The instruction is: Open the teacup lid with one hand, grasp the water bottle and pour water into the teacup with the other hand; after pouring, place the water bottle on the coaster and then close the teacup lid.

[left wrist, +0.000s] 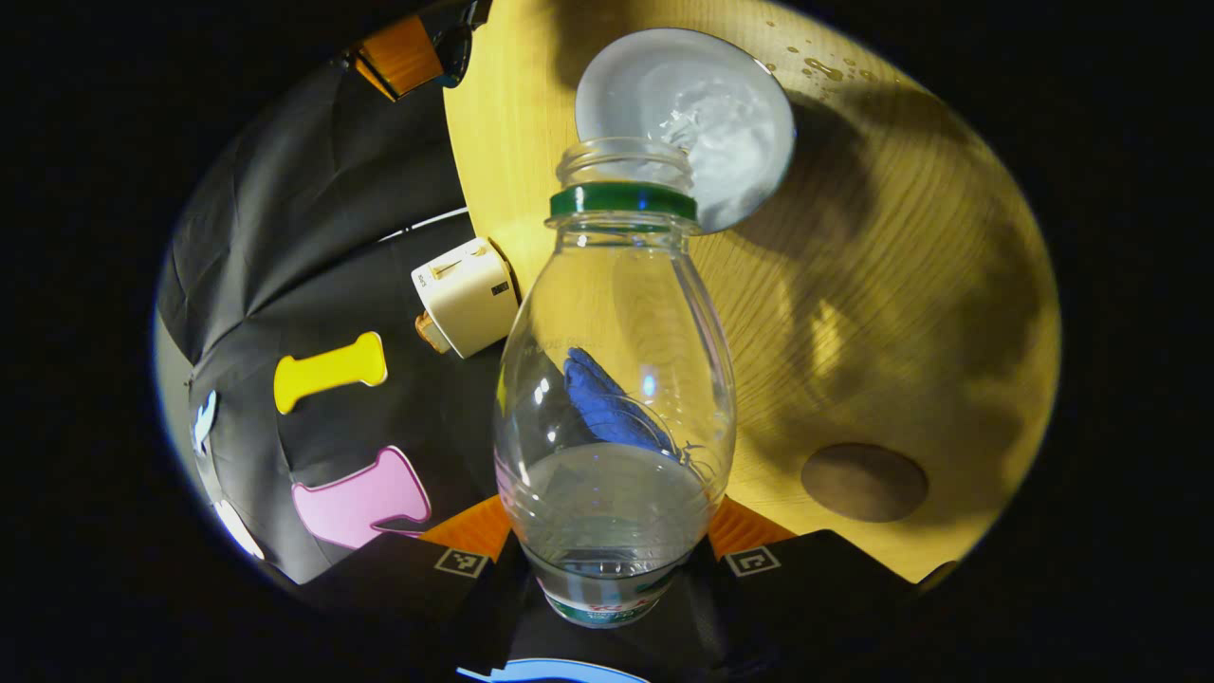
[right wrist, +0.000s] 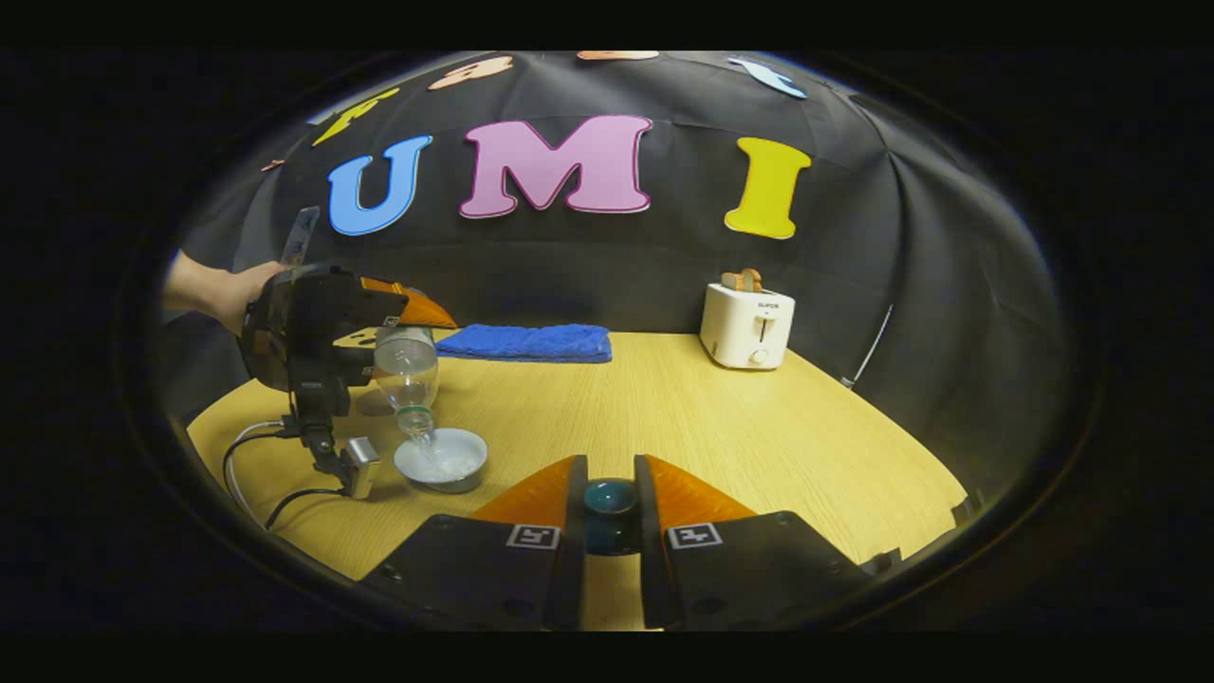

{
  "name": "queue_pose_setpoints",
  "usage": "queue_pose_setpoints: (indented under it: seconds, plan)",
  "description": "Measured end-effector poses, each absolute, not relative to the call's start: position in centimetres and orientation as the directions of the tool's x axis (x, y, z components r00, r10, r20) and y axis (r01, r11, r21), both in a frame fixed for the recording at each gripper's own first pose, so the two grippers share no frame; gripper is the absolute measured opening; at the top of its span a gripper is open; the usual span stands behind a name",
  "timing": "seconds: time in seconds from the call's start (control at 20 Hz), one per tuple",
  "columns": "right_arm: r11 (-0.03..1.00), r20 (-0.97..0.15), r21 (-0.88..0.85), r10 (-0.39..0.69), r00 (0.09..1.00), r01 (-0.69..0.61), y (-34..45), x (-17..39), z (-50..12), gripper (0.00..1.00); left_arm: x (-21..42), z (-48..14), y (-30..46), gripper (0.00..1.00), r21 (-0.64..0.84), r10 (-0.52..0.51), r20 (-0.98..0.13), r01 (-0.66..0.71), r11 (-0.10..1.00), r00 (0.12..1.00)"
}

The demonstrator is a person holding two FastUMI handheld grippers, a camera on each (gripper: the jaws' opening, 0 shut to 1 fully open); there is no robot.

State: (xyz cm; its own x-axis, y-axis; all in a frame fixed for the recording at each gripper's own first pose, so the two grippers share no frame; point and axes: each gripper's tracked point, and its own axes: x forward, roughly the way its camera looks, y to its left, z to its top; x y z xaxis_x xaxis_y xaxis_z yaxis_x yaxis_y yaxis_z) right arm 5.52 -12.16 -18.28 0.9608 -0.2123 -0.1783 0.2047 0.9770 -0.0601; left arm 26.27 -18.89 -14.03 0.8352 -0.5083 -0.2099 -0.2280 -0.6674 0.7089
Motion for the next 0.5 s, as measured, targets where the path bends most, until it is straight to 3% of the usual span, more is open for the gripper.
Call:
queue_pose_setpoints:
  seconds: [0.5]
  plan:
    - [0.98,-0.172,-0.062,-0.195,0.966,0.186,-11.3,5.6,-17.8,0.26,26.2,-12.3,-19.8,0.75,0.648,-0.535,-0.203,-0.297,-0.701,0.82]
